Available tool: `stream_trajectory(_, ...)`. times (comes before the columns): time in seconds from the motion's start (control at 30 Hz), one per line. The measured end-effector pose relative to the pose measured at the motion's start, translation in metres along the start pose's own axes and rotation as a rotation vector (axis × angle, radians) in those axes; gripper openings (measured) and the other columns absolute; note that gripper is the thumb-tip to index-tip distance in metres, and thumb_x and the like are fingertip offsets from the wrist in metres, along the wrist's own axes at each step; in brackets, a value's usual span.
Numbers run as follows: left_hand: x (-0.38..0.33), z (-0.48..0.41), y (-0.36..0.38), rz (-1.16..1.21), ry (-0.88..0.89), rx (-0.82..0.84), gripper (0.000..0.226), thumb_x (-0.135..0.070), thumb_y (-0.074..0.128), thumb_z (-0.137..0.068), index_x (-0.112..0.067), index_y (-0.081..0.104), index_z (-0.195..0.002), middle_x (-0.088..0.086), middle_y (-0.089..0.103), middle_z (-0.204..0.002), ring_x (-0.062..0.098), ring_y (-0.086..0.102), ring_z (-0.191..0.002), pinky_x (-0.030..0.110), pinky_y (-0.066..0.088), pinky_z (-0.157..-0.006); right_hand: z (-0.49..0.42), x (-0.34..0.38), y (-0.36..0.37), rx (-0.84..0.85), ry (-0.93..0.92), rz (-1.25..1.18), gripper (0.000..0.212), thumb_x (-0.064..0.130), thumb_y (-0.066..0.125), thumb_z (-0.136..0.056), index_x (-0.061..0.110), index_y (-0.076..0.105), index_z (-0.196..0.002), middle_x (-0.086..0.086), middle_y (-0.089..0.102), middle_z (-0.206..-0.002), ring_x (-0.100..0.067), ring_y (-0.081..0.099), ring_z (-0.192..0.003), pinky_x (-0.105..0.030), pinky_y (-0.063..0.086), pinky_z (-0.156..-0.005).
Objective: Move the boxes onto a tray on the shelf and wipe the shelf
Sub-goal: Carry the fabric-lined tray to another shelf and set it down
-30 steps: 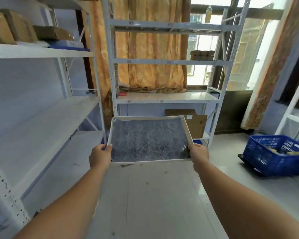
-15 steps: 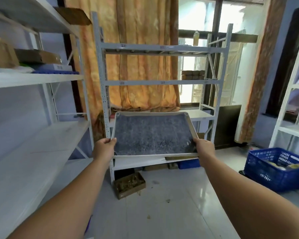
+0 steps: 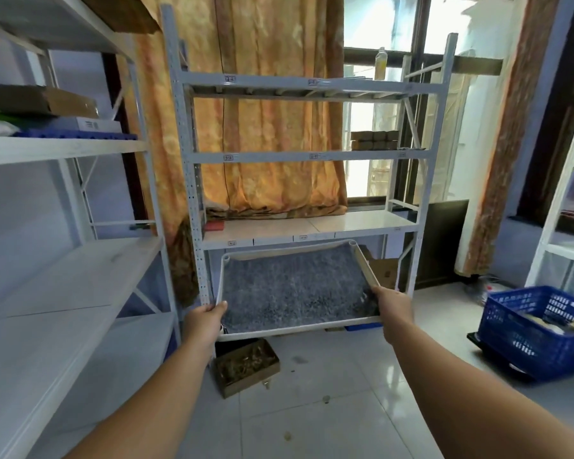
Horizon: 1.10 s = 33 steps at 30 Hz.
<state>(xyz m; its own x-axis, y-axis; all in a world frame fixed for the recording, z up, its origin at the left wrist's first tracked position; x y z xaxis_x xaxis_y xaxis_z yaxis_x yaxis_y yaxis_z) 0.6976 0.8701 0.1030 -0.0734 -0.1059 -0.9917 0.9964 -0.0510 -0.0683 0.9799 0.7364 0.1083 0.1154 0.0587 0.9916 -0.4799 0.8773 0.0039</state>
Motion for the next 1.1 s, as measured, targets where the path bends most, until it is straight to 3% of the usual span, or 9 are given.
stream_trajectory(0.07,0.004,-0.015,0.013,0.080,-0.087,0.002,0.045,-0.022,0.061,-0.092,0.001,0.054,-0.129,0.018,0.058,-0.127,0.033,0.052,-0.118,0.043,0.040,-0.101,-0.019,-0.007,0.008,0.003,0.021,-0.005,0.020,0.024,0.064,-0.085,0.009,0.068,-0.097,-0.012,0.067,-0.092,-0.030,0.061,-0.091,-0.037,0.048,-0.070)
stream_trajectory(0.27,0.000,-0.072,0.072,0.065,-0.125,0.000,0.041,-0.022,0.063,-0.090,-0.002,0.058,-0.126,0.020,0.061,-0.117,0.035,0.055,-0.109,0.042,0.042,-0.096,-0.097,-0.002,0.027,0.021,0.029,-0.008,0.013,0.024,0.063,-0.087,0.012,0.065,-0.093,-0.008,0.064,-0.088,-0.026,0.059,-0.087,-0.031,0.046,-0.061)
stream_trajectory(0.37,-0.011,-0.107,0.104,-0.015,-0.068,-0.039,0.043,-0.022,0.062,-0.091,0.002,0.057,-0.126,0.021,0.062,-0.119,0.032,0.057,-0.100,0.036,0.041,-0.083,-0.147,0.011,0.044,0.032,0.034,0.009,0.017,0.027,0.064,-0.086,0.011,0.068,-0.087,-0.009,0.066,-0.087,-0.027,0.061,-0.089,-0.037,0.049,-0.069)
stream_trajectory(0.47,-0.026,-0.141,0.134,-0.044,-0.049,-0.063,0.044,-0.023,0.061,-0.092,0.003,0.056,-0.127,0.020,0.062,-0.120,0.034,0.058,-0.106,0.037,0.042,-0.085,-0.196,0.022,0.060,0.080,0.019,0.071,0.019,0.027,0.062,-0.087,0.013,0.063,-0.074,-0.008,0.065,-0.080,-0.027,0.060,-0.083,-0.042,0.048,-0.077)
stream_trajectory(0.6,-0.041,-0.181,0.167,-0.065,-0.083,-0.045,0.037,-0.021,0.060,-0.092,0.002,0.060,-0.121,0.013,0.060,-0.083,0.023,0.052,-0.069,0.031,0.039,-0.063,-0.250,0.032,0.074,0.147,-0.020,0.104,0.016,0.024,0.059,-0.088,0.012,0.062,-0.077,-0.014,0.066,-0.086,-0.030,0.060,-0.083,-0.041,0.048,-0.078)
stream_trajectory(0.67,-0.046,-0.199,0.181,-0.083,-0.105,-0.037,0.035,-0.021,0.061,-0.091,0.001,0.062,-0.118,0.009,0.056,-0.073,0.021,0.048,-0.062,0.029,0.035,-0.056,-0.271,0.038,0.077,0.165,-0.045,0.137,0.015,0.023,0.058,-0.088,0.012,0.062,-0.079,-0.016,0.066,-0.089,-0.030,0.060,-0.081,-0.041,0.048,-0.075)
stream_trajectory(0.77,-0.052,-0.224,0.201,-0.070,-0.108,-0.038,0.035,-0.023,0.065,-0.088,0.000,0.063,-0.114,0.009,0.056,-0.074,0.022,0.049,-0.063,0.032,0.039,-0.062,-0.301,0.044,0.080,0.154,-0.077,0.253,0.017,0.023,0.056,-0.088,0.013,0.064,-0.078,-0.015,0.067,-0.086,-0.032,0.064,-0.082,-0.044,0.052,-0.081)
stream_trajectory(0.97,-0.059,-0.282,0.243,-0.110,-0.045,-0.015,0.028,-0.023,0.066,-0.087,0.000,0.067,-0.104,0.014,0.060,-0.079,0.029,0.054,-0.072,0.033,0.040,-0.067,-0.349,0.061,0.091,0.151,-0.166,0.535,0.020,0.021,0.051,-0.090,0.012,0.065,-0.079,-0.010,0.066,-0.081,-0.026,0.063,-0.079,-0.038,0.051,-0.075)
stream_trajectory(1.1,-0.059,-0.328,0.270,-0.194,-0.032,0.042,0.024,-0.023,0.063,-0.087,0.001,0.067,-0.087,0.013,0.054,-0.064,0.027,0.049,-0.060,0.033,0.038,-0.064,-0.384,0.062,0.106,0.118,-0.173,0.592,0.024,0.021,0.050,-0.093,0.011,0.067,-0.078,-0.009,0.066,-0.079,-0.021,0.061,-0.073,-0.031,0.047,-0.066)
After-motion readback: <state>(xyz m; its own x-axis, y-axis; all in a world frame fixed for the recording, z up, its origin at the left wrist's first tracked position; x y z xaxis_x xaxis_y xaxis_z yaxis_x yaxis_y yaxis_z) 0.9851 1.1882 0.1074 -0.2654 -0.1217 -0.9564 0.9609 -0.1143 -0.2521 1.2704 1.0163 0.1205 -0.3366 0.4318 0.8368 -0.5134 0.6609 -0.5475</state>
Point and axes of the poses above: each hand's wrist, its own z-axis away from the middle knuckle, its own y-axis out of the palm, x = y × z, the point moved 1 cm from there along -z, towards the middle knuckle
